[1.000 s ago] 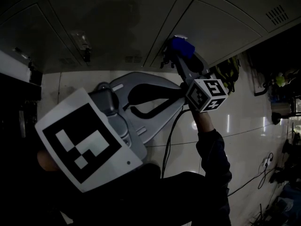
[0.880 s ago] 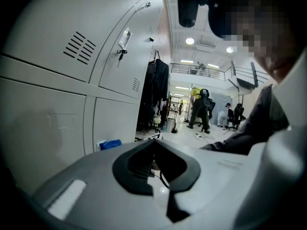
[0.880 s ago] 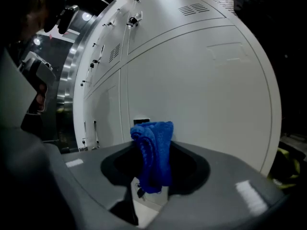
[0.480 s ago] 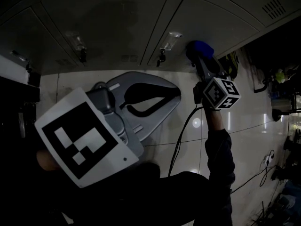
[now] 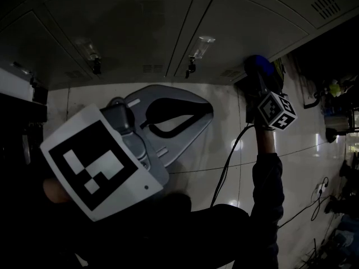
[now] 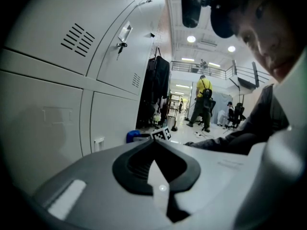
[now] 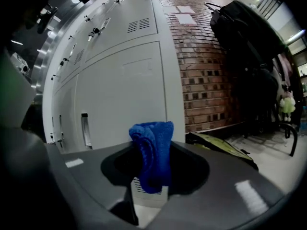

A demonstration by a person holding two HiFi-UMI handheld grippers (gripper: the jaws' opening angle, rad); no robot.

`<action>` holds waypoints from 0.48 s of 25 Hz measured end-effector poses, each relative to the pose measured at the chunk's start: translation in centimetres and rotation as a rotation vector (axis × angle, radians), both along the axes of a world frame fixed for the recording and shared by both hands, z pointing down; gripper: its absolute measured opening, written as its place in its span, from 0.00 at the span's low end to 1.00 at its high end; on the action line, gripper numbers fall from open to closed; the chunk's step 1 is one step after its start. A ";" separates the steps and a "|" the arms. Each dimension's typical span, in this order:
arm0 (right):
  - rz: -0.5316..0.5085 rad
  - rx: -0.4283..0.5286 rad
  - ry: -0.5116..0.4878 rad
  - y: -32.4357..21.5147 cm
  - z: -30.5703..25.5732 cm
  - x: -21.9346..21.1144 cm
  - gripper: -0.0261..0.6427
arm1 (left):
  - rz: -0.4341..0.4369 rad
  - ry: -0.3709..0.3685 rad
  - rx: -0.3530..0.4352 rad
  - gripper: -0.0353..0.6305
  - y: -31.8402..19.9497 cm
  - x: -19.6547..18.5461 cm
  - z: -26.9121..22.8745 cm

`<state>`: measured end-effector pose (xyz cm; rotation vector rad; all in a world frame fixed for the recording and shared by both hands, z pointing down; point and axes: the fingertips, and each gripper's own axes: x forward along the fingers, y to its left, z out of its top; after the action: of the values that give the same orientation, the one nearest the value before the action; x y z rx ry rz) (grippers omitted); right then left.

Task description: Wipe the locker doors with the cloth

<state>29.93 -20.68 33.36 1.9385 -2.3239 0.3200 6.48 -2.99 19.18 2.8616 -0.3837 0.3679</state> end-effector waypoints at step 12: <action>0.012 -0.020 -0.046 1.6 1.4 -0.1 0.26 | -0.001 0.010 -0.010 0.02 0.0 -0.1 -0.3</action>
<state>29.80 -19.07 34.72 1.9572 -2.3282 0.3919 6.41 -2.98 18.88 2.8525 -0.3806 0.3540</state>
